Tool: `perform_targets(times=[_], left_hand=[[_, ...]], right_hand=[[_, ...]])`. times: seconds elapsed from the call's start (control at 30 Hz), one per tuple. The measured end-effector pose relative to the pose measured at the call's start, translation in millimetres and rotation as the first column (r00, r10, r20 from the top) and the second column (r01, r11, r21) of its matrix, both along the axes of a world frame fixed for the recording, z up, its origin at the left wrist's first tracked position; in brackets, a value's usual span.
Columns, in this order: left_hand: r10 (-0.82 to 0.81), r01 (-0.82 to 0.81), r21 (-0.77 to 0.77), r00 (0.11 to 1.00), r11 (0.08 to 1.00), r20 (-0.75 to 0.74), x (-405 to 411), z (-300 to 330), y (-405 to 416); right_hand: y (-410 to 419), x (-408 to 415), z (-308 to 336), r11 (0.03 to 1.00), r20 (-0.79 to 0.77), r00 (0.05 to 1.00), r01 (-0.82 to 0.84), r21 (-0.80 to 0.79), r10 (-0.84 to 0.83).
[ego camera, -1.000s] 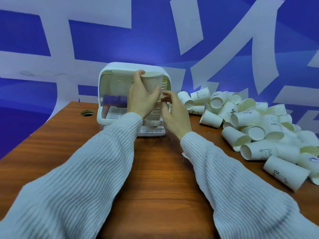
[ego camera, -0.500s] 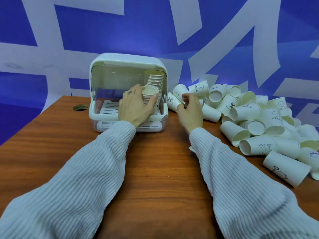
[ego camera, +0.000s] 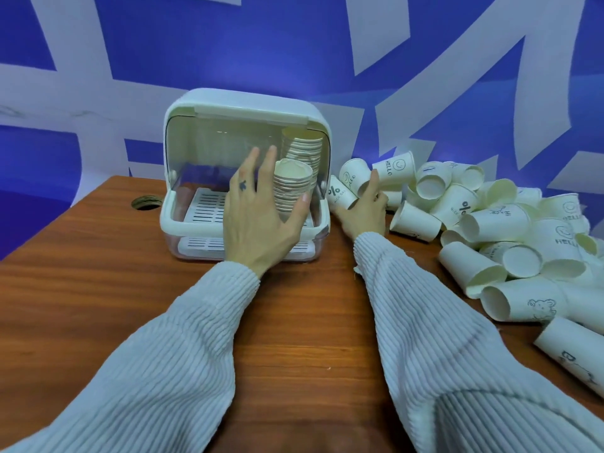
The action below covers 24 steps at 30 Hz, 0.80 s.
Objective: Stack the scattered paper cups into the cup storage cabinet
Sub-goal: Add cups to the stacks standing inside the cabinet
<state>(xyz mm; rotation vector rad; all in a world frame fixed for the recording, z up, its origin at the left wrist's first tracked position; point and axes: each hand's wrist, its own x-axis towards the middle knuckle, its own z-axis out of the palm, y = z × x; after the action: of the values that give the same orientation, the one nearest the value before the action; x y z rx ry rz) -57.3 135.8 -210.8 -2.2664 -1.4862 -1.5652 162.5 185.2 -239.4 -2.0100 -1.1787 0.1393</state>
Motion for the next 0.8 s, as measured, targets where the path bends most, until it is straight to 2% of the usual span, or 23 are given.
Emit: perform_targets(times=[0.1, 0.3, 0.43, 0.57, 0.67, 0.73, 0.8], left_hand=[[0.007, -0.007, 0.004, 1.0, 1.0, -0.004, 1.2, -0.7, -0.6], [0.009, -0.008, 0.01, 1.0, 1.0, -0.02, 0.9, -0.8, 0.1], [-0.035, 0.035, -0.023, 0.999, 0.999, 0.001, -1.0, 1.7, 0.5], [-0.117, 0.108, 0.056, 0.974, 0.993, 0.193, 0.4, 10.0, -12.4], [-0.27, 0.234, 0.165, 0.931, 0.958, 0.245, 15.7, 20.1, -34.4], [-0.331, 0.33, 0.064, 0.879, 0.942, 0.342, 29.8, 31.3, -47.5], [-0.321, 0.471, -0.134, 0.756, 0.872, 0.57, 40.1, 45.9, -58.8]], right_hand=[[5.7, -2.5, -4.7, 0.999, -0.06, 0.998, -0.023, 0.041, 0.026], [-5.6, -6.5, -1.5, 0.988, -0.075, 0.996, -0.033, 0.151, 0.045], [-38.0, -8.4, 4.0, 0.941, -0.194, 0.98, 0.017, 0.339, 0.052], [-76.5, -11.4, 23.2, 0.85, -0.319, 0.939, 0.059, 0.523, 0.131], [-103.5, -23.1, 42.2, 0.755, -0.381, 0.88, 0.04, 0.654, 0.283], [-120.3, -35.6, 51.7, 0.736, -0.369, 0.857, -0.017, 0.677, 0.36], [-136.7, -47.5, 55.5, 0.724, -0.361, 0.816, -0.099, 0.682, 0.452]])
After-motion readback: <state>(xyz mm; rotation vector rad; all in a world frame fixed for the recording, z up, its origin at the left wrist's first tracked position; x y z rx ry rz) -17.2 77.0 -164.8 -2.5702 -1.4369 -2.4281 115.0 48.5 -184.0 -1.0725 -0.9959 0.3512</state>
